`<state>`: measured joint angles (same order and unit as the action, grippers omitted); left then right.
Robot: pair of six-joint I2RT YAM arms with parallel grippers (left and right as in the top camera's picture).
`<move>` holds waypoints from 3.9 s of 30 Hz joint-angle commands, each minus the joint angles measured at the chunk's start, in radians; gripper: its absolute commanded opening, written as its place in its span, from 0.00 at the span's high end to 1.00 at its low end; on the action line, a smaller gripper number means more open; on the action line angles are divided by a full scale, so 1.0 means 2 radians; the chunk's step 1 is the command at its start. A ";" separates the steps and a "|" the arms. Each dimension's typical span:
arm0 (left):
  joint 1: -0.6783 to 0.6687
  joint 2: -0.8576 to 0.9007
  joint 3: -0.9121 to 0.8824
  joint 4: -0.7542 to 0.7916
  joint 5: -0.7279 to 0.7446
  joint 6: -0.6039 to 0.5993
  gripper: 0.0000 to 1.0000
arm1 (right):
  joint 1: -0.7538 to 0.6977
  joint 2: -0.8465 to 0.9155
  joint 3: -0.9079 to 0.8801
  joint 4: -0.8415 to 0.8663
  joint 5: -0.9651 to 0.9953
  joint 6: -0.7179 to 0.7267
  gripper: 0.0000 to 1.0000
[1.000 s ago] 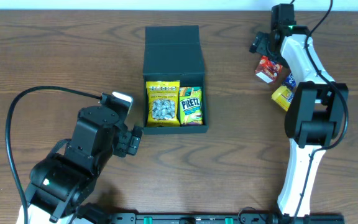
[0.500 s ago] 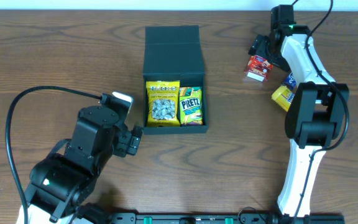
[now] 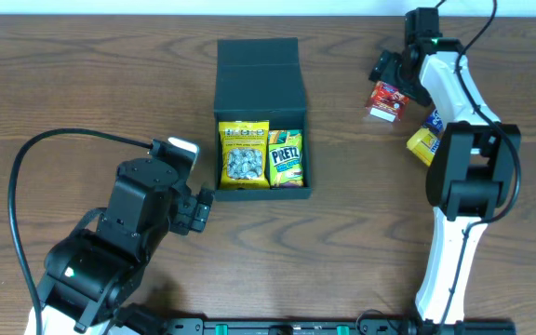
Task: Pack container
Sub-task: 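Lower the right gripper onto the red Hello Panda box and grasp it, then carry the Hello Panda box with the right gripper into the black box, then push the Hello Panda box down beside the Hacks bag and release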
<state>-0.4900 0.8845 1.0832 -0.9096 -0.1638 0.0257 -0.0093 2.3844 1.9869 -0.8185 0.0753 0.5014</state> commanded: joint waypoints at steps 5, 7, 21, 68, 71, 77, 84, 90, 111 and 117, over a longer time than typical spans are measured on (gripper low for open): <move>0.000 -0.001 0.004 0.000 0.000 -0.003 0.05 | 0.001 0.021 -0.004 0.008 -0.002 -0.017 0.01; 0.000 -0.001 0.004 0.000 0.000 -0.003 0.05 | 0.001 0.023 -0.004 0.010 -0.002 -0.020 0.01; 0.000 -0.001 0.004 0.000 0.000 -0.003 0.05 | 0.001 0.027 -0.002 0.008 -0.003 -0.023 0.24; 0.000 -0.001 0.004 0.000 0.000 -0.003 0.05 | 0.256 -0.117 0.039 -0.212 -0.132 -0.069 0.37; 0.000 -0.001 0.004 0.000 0.000 -0.003 0.05 | 0.266 -0.104 0.029 -0.218 -0.114 -0.066 0.37; 0.000 -0.001 0.004 0.000 0.000 -0.003 0.05 | 0.267 -0.099 -0.010 -0.227 -0.114 -0.032 0.41; 0.000 -0.001 0.004 0.000 0.000 -0.003 0.05 | 0.267 -0.099 -0.046 -0.209 -0.088 -0.008 0.41; 0.000 -0.001 0.004 0.000 0.000 -0.003 0.05 | 0.268 -0.099 -0.066 -0.194 -0.100 0.002 0.39; 0.000 -0.001 0.004 0.000 0.000 -0.003 0.05 | 0.284 -0.099 -0.066 -0.177 -0.088 0.031 0.30; 0.000 -0.001 0.004 0.000 0.000 -0.003 0.05 | 0.283 -0.099 -0.066 -0.188 -0.088 0.031 0.20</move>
<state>-0.4900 0.8845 1.0832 -0.9096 -0.1638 0.0257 0.5503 2.1838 1.8622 -1.1854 -0.1150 0.5549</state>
